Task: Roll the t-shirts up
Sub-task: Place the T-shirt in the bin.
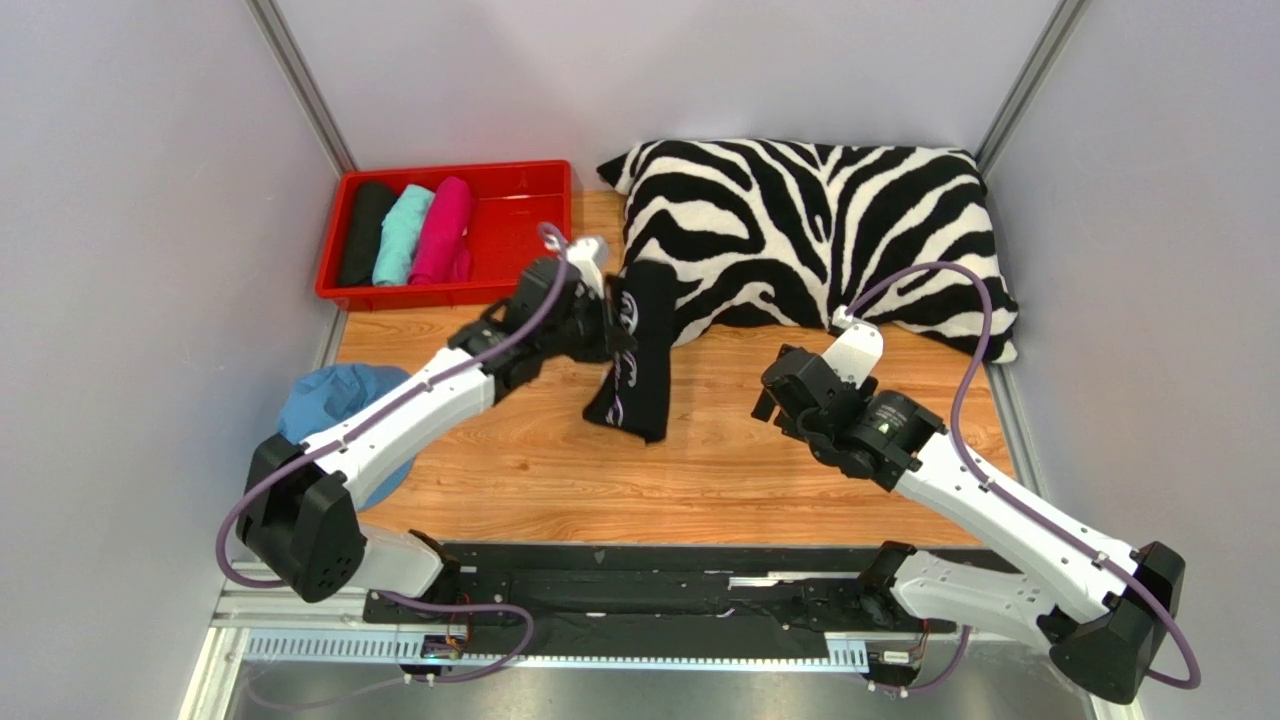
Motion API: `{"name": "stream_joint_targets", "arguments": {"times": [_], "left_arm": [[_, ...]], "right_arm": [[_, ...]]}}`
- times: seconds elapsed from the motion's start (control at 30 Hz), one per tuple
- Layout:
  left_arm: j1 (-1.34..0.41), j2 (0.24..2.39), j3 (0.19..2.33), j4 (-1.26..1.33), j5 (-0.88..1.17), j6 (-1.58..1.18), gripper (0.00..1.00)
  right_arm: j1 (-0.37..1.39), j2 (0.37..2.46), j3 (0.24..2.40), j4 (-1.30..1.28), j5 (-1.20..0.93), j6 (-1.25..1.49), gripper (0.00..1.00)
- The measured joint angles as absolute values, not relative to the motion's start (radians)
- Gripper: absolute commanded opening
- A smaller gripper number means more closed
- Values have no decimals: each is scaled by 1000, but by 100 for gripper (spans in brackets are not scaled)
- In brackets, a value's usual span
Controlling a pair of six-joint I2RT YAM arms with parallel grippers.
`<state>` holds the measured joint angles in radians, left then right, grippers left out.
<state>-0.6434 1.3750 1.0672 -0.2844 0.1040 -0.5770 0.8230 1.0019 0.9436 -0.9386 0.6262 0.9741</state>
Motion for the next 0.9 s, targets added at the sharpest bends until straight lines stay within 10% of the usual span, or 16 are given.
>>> {"name": "stream_joint_targets", "arguments": {"times": [0.9], "left_arm": [[19,2310,2107,-337,502,-304,0]], "right_arm": [[816,1122,942,-774,538,764,78]]}}
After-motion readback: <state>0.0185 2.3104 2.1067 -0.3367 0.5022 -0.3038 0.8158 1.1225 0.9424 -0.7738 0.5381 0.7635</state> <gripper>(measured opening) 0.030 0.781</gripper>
